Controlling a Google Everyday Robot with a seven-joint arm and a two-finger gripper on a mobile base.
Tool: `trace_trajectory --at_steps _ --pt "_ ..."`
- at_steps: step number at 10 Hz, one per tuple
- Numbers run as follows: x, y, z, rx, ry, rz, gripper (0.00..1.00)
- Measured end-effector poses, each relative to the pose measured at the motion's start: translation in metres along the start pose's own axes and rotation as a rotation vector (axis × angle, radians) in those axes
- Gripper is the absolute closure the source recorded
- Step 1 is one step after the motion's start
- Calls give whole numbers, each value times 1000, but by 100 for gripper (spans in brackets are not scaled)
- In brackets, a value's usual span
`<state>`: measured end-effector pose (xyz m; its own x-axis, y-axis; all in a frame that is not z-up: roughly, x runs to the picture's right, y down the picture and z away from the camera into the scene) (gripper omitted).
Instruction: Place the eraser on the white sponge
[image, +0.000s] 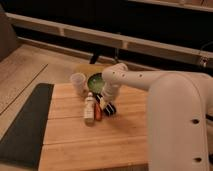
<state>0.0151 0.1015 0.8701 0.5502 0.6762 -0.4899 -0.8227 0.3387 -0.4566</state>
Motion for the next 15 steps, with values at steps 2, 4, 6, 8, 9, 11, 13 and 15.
trace_trajectory --at_steps 2,4,6,8,9,11,13,15 --pt "-1 -6 10 2 25 4 100" --pt "-4 -4 22 -4 50 -3 92" --pt "-4 -4 26 -9 61 -3 75" --pt "-6 -5 25 -3 63 -7 54" --pt "-9 -7 22 8 58 -10 42" --pt "-10 -10 17 26 55 -9 24" --pt "-9 -12 14 45 58 -10 20" --pt "-8 -13 13 57 62 -10 20"
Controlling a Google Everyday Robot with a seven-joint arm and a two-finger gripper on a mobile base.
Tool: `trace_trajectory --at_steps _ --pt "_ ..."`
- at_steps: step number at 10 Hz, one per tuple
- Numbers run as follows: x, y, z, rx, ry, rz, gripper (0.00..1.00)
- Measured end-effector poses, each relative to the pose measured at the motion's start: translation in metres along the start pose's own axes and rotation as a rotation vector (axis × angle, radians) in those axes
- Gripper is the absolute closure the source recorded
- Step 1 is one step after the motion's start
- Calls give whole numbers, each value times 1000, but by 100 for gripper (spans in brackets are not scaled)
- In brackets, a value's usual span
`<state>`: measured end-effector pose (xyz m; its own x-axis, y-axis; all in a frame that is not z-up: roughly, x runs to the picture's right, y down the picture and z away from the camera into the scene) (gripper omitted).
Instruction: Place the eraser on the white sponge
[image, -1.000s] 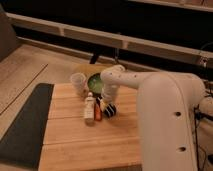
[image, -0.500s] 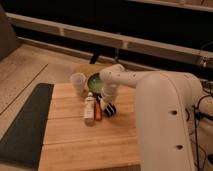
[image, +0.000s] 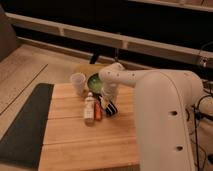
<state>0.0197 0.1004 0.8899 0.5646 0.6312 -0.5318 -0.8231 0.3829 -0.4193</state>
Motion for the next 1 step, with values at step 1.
trace_trajectory --at_steps 1 --pt "0 0 0 0 0 0 20"
